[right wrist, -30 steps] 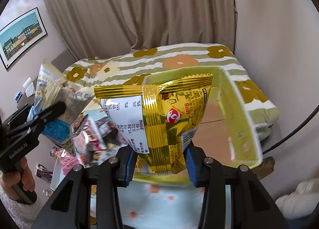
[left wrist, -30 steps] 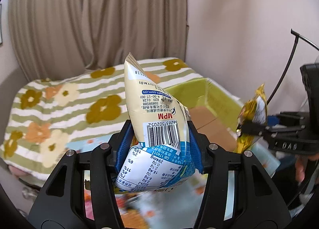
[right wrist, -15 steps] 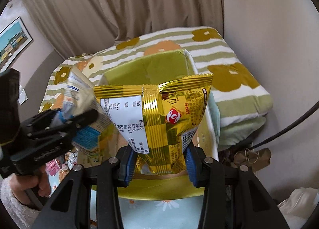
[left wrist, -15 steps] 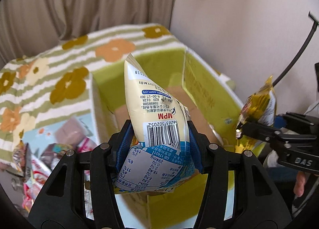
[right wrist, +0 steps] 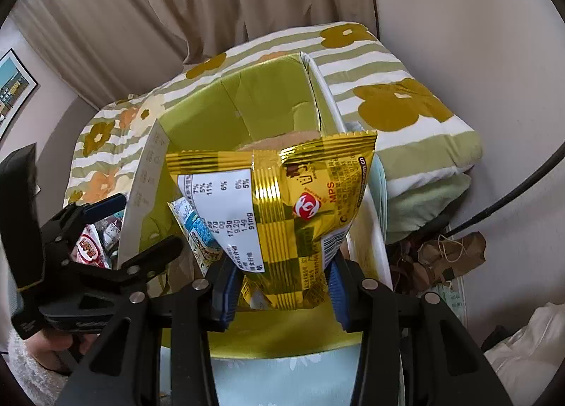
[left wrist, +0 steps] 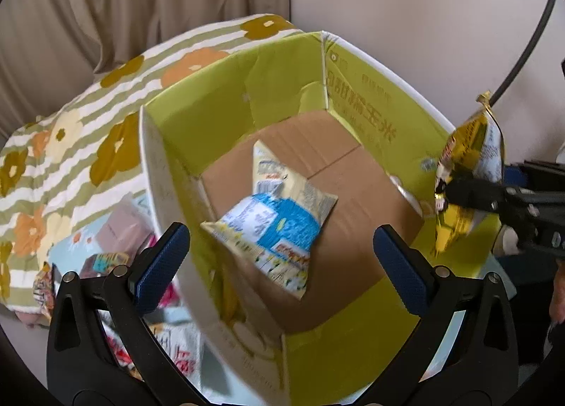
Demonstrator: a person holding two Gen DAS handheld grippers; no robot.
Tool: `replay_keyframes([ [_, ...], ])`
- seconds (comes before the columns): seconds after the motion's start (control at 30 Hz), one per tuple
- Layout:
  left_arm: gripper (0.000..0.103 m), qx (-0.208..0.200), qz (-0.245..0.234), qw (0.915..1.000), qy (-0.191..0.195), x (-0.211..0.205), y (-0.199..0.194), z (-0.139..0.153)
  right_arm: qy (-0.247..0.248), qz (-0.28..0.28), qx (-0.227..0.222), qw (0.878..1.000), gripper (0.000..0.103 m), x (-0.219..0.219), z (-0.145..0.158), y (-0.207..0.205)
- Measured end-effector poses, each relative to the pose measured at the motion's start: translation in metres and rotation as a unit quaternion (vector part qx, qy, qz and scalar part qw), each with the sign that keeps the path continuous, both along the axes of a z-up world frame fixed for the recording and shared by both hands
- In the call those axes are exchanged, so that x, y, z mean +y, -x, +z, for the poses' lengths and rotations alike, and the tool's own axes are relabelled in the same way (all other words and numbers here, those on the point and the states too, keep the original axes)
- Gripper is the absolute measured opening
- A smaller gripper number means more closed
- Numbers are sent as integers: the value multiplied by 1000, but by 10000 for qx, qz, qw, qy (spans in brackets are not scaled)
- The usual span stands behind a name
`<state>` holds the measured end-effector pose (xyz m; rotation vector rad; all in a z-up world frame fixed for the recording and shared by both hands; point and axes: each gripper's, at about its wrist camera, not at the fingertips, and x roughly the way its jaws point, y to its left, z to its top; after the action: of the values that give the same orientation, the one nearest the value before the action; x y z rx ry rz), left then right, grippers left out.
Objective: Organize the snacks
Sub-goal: 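Carry both bags into the yellow box and open both tools, then move both tools back over the snack pile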
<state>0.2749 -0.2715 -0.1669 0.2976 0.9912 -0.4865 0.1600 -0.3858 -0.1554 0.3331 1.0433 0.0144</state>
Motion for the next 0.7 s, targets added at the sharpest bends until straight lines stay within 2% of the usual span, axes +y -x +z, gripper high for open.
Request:
replay_keyframes([
  [0.33, 103, -143, 157, 9998, -24, 25, 15, 14, 257, 298, 155, 9991, 40, 12, -5, -4],
  [0.43, 103, -176, 230, 9996, -6, 29, 17, 18, 570, 311, 218, 9976, 42, 17, -10, -7],
  [0.47, 103, -188, 264, 9995, -5, 30, 18, 19, 681, 314, 185, 9970, 50, 18, -11, -8],
  [0.5, 103, -196, 298, 9994, -1, 32, 19, 20, 716, 295, 107, 9969, 70, 19, -12, -8],
  [0.57, 103, -201, 363, 9991, 19, 34, 21, 21, 596, 242, -20, 9979, 103, 17, -13, -6],
  [0.7, 103, -166, 479, 9987, 72, 40, 27, 21, 492, 59, -328, 9982, 103, 11, -6, 0],
])
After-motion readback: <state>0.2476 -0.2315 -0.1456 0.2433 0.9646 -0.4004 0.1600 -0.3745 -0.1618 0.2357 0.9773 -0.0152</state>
